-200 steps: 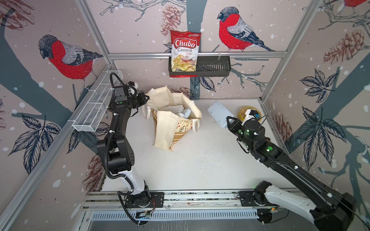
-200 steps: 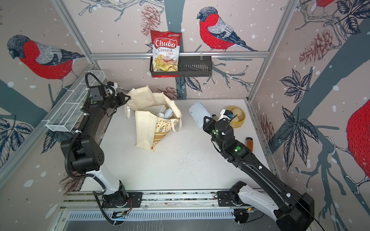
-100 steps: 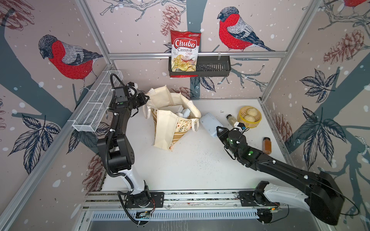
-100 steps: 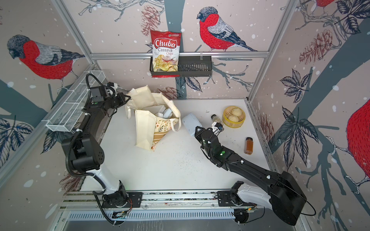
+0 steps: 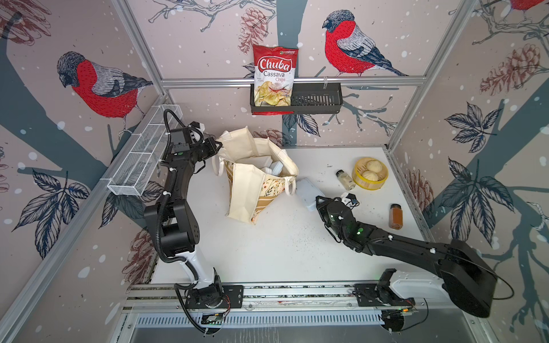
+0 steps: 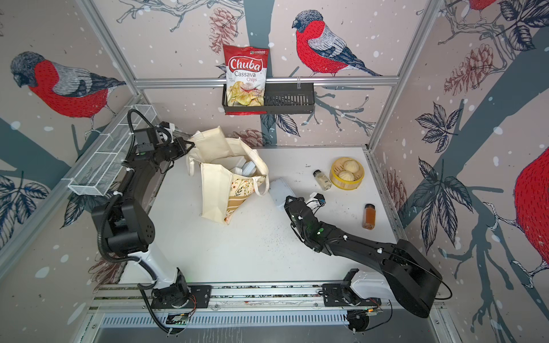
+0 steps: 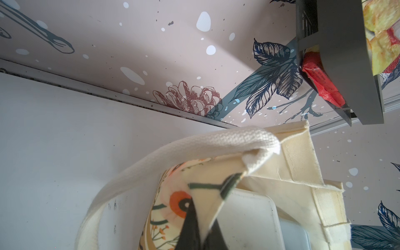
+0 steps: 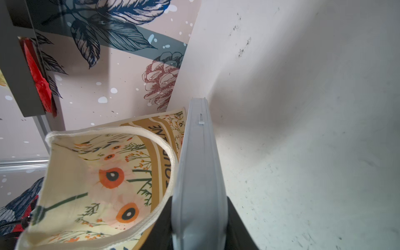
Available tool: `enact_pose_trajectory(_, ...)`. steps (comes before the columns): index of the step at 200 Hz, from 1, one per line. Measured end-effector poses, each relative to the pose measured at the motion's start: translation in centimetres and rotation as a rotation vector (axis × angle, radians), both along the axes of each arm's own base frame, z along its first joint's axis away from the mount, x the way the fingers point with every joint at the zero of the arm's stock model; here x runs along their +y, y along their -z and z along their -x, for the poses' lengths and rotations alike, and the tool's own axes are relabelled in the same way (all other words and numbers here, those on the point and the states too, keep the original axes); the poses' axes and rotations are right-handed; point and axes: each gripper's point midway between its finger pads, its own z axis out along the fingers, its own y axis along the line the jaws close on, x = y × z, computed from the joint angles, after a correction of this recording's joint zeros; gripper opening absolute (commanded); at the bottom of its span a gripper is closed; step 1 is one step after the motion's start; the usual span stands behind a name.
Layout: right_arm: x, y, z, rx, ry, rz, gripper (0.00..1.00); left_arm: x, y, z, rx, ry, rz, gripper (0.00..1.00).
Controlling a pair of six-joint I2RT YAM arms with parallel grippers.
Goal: Take out the pencil case from the canvas bag
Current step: Place the pencil case at the center of the board.
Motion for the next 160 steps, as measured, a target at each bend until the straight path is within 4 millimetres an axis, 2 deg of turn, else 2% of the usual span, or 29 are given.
enact_pose_trajectory(25, 1.3, 1.2, 0.3, 0.025, -0.015, -0.006, 0.0, -0.1, 0.0, 0.0, -0.001, 0.003, 0.003, 0.0)
enact_pose_trajectory(70, 4.0, 2.0, 1.2, 0.034, -0.017, -0.059, 0.0, -0.2, -0.1, 0.0, -0.001, 0.008, 0.012, 0.0)
enact_pose_trajectory(160, 5.7, 4.4, 2.6, 0.112, 0.146, -0.21, 0.0, -0.3, -0.1, 0.0, 0.0, 0.01, 0.027, 0.0)
